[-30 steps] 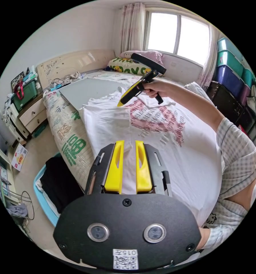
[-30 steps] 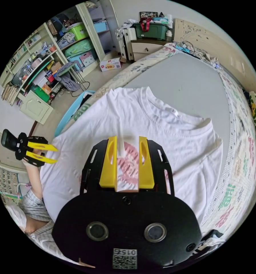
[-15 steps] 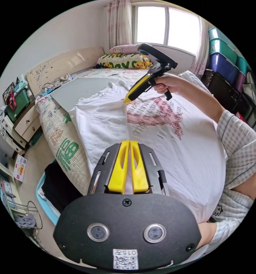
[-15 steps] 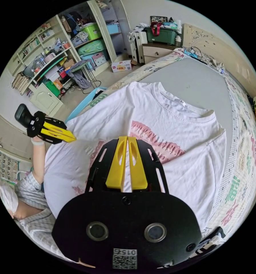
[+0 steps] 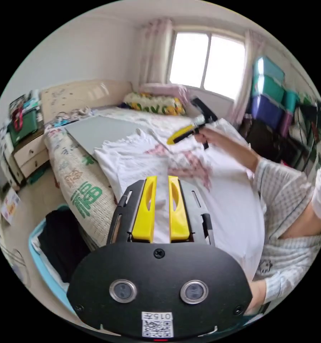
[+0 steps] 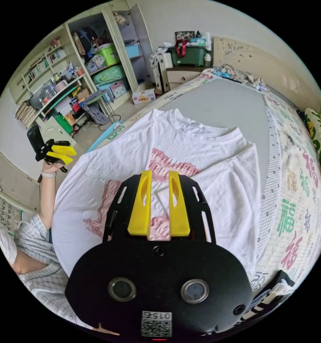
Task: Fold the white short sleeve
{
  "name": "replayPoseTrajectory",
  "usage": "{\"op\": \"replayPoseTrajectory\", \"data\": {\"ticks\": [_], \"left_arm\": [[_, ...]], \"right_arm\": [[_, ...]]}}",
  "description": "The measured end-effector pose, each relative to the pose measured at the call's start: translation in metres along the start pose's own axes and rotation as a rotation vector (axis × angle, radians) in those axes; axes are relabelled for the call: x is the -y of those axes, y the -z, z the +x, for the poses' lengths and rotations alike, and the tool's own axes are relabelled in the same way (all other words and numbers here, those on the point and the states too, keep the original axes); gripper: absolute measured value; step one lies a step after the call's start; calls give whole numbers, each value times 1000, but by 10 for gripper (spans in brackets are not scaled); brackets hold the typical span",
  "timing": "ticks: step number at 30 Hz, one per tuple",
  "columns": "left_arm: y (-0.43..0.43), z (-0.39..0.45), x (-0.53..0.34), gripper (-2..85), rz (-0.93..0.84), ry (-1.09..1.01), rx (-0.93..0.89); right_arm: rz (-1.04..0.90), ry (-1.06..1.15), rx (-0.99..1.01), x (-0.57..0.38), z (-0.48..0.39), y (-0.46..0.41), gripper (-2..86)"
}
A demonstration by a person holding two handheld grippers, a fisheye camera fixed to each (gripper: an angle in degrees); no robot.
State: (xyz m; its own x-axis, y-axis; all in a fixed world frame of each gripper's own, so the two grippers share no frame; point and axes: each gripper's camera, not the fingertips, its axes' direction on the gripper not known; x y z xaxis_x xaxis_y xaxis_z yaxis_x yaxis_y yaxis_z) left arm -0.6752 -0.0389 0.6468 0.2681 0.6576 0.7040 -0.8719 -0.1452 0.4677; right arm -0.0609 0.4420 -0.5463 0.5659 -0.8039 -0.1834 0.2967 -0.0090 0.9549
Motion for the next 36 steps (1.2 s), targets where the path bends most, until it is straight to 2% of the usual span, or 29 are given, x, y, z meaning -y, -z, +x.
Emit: {"op": "replayPoseTrajectory", "data": {"ticks": [2,5,10,14,19,24,27,29,32,36], "left_arm": [[15,-44,-7,51,117,195,33],[7,-84,10,62,91,354,138],[-42,-88,89,91,-57,317,291],[-96,-105,144,107,-55,356,353],[-156,-148,181,113,-204,407,389],[-180,-173,192,114,-318,433,385],[-173,-167,207,104,-314,415,385],[-164,-148,222,73,-327,375,456],[-137,-109,246,25,-288,309,456],[-73,-37,277,11,-179,203,409]], "right_arm": [[91,-27,-106,-4,19,25,83],[147,-114,-224,-3,52,38,85],[141,-237,-211,12,103,29,109],[86,-265,-204,32,124,10,132],[84,-297,-237,42,133,2,139],[-31,-335,-148,40,145,-2,128],[-67,-314,-149,30,139,7,41],[-30,-294,-153,15,124,24,8],[39,-248,-153,-11,93,69,-3],[128,-168,-156,-61,42,152,-6]]}}
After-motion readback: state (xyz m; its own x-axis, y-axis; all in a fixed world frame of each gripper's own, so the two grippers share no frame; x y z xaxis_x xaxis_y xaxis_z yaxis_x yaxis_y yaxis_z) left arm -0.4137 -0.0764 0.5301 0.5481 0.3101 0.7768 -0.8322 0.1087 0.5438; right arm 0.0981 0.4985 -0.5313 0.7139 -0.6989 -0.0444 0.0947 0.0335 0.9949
